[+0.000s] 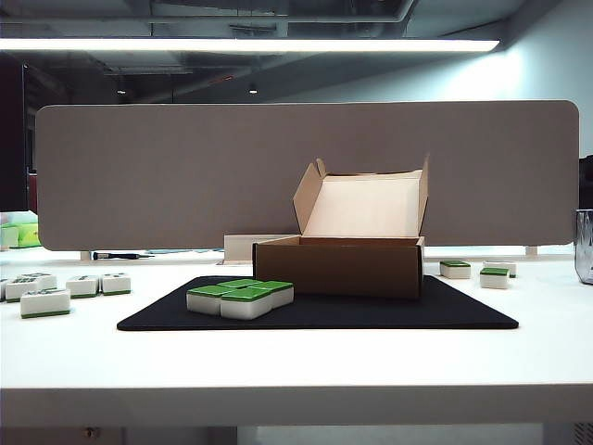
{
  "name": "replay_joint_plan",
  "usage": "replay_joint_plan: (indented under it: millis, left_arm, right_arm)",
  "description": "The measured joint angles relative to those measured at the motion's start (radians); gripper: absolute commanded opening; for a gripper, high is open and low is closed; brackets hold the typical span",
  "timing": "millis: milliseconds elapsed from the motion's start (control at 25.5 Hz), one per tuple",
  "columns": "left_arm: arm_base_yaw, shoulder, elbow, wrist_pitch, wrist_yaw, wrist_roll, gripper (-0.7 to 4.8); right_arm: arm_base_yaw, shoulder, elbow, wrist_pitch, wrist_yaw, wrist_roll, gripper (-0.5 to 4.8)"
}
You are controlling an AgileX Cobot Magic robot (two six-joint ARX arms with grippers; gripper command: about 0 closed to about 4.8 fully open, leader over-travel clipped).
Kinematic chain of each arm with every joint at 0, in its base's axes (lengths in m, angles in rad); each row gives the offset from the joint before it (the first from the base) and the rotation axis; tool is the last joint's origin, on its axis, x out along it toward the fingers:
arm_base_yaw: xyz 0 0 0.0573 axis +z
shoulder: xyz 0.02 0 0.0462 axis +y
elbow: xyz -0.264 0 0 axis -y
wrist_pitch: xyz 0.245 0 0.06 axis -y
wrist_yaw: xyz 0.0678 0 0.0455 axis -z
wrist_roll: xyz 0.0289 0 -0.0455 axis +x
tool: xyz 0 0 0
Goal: Pick up four mahjong tiles and put them into the paper box.
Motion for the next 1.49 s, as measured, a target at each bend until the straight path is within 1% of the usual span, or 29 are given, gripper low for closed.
replay_joint_plan:
  millis: [588,666,823,980,1019,1058,1215,1293,1371,1411,1450,1489]
  left_arm:
    - [0.0,0.0,0.0,0.0,0.0,0.0,-0.05]
    - [0.0,0.0,0.0,0.0,0.0,0.0,-0.05]
    - [0.0,0.0,0.0,0.0,0.0,0.0,-0.05]
    - [0.0,0.0,0.0,-0.002,0.0,0.0,-0.05]
    - [0.0,0.0,0.0,-0.002,0.0,0.0,-0.05]
    - [0.0,0.0,0.0,-0.002,0.0,0.0,-0.05]
    - [0.0,0.0,0.0,-0.002,0.0,0.0,-0.05]
    - [0.0,0.0,0.0,-0.002,0.0,0.0,-0.05]
    - [0.0,0.0,0.0,-0.002,0.0,0.0,-0.05]
    - [0.0,0.0,0.0,-0.002,0.0,0.0,-0.05]
    - [0.0,0.0,0.0,-0.002,0.0,0.0,-0.05]
    - [0.0,0.0,0.0,-0.002,0.0,0.0,-0.05]
  right_arm:
    - [0.0,0.0,0.017,0.021,0.003,0.0,-0.01]
    - [0.0,0.0,0.046,0.027,0.003,0.0,-0.01]
    - [0.0,0.0,0.159,0.029,0.002,0.001,-0.02]
    - [0.0,0.0,0.271,-0.048,0.002,0.001,-0.01]
    - [0.0,0.0,0.307,-0.104,-0.003,0.001,-0.01]
    - [0.0,0.0,0.328,-0.136,-0.015,0.002,-0.02]
    - [0.0,0.0,0.473,-0.312,-0.151,0.003,-0.01]
    - [0.0,0.001,0.575,-0.43,-0.222,0.003,-0.01]
    - [0.0,0.001,0.635,-0.489,-0.265,0.003,-0.01]
    - [0.0,0.001,0.694,-0.542,-0.318,0.003,-0.01]
    - [0.0,0.002,0.716,-0.57,-0.34,0.003,-0.01]
    - [0.0,0.003,0.769,-0.634,-0.395,0.003,-0.01]
